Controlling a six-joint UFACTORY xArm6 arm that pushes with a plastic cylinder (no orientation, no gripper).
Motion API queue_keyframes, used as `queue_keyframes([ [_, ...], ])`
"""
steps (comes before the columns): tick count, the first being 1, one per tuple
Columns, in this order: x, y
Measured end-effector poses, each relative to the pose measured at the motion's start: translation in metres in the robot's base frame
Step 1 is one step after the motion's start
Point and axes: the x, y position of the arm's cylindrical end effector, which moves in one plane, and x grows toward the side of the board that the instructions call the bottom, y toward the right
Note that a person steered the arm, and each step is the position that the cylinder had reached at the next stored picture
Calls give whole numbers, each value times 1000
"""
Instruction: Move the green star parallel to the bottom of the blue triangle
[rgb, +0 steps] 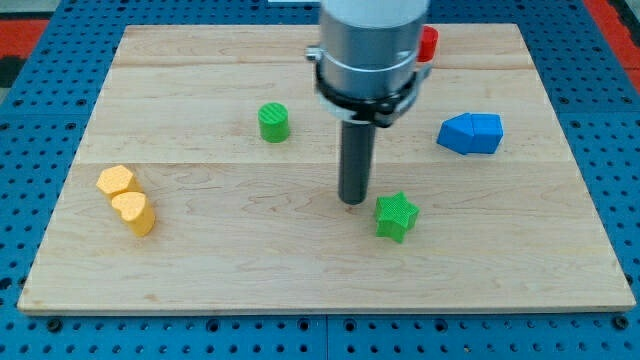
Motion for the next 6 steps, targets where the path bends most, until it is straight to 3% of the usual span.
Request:
queue_keyframes([
  [1,29,18],
  [2,30,78],
  [3,7,40],
  [4,-6,48],
  [5,-16,105],
  [6,5,126],
])
